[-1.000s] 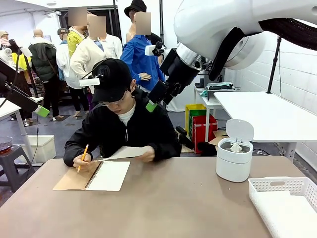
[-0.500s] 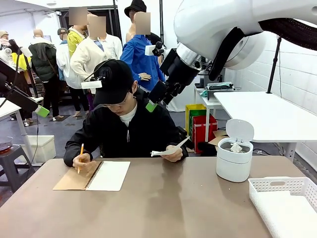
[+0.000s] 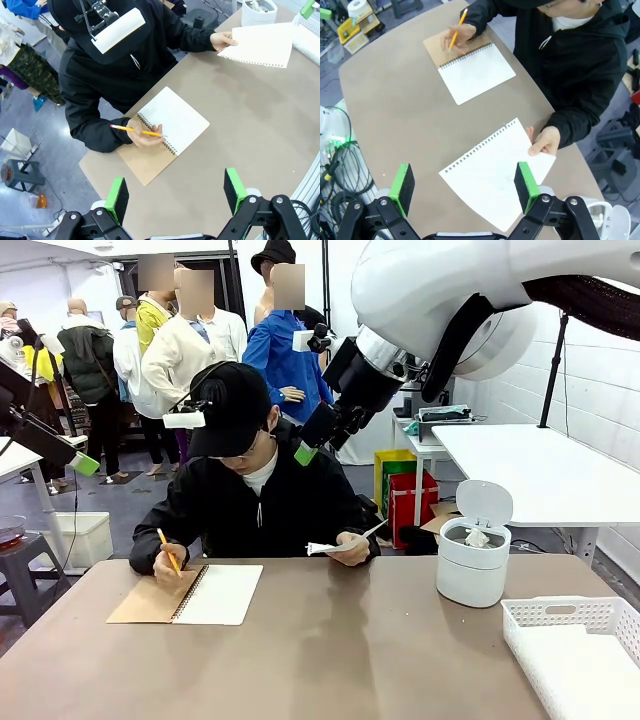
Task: Sort the paper based on its condition.
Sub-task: If a person hands you a paper, place it in the Organizing basket , and if it's crumpled, put it in the Trash can.
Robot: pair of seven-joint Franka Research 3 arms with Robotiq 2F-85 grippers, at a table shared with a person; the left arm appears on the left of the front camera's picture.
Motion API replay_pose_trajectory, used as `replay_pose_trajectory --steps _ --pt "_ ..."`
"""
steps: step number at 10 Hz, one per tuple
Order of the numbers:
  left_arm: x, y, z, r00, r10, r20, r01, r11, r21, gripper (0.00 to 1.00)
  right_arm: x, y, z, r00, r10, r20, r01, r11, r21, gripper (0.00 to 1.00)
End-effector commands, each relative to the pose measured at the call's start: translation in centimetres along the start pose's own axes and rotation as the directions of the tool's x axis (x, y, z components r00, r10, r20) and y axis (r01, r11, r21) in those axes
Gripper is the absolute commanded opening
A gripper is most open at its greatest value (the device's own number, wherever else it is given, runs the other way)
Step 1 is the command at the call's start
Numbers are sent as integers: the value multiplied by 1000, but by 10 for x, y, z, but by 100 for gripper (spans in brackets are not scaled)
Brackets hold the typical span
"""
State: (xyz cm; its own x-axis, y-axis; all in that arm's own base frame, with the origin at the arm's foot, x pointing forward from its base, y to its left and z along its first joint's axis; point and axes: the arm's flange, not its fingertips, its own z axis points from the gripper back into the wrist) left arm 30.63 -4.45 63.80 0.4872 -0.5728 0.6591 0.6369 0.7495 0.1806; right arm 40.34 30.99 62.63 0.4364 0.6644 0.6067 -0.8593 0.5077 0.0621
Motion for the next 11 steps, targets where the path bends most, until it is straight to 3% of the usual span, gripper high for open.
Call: replay_pose_trajectory --steps 1,11 --pt "0 0 0 1000 2 -1 -2 1000 -1 100 -1 -1 -1 1000 -6 -7 6 1000 -4 100" --pt "0 0 0 1000 2 -1 -2 1000 -1 100 -1 -1 -1 1000 -6 -7 6 1000 -4 100"
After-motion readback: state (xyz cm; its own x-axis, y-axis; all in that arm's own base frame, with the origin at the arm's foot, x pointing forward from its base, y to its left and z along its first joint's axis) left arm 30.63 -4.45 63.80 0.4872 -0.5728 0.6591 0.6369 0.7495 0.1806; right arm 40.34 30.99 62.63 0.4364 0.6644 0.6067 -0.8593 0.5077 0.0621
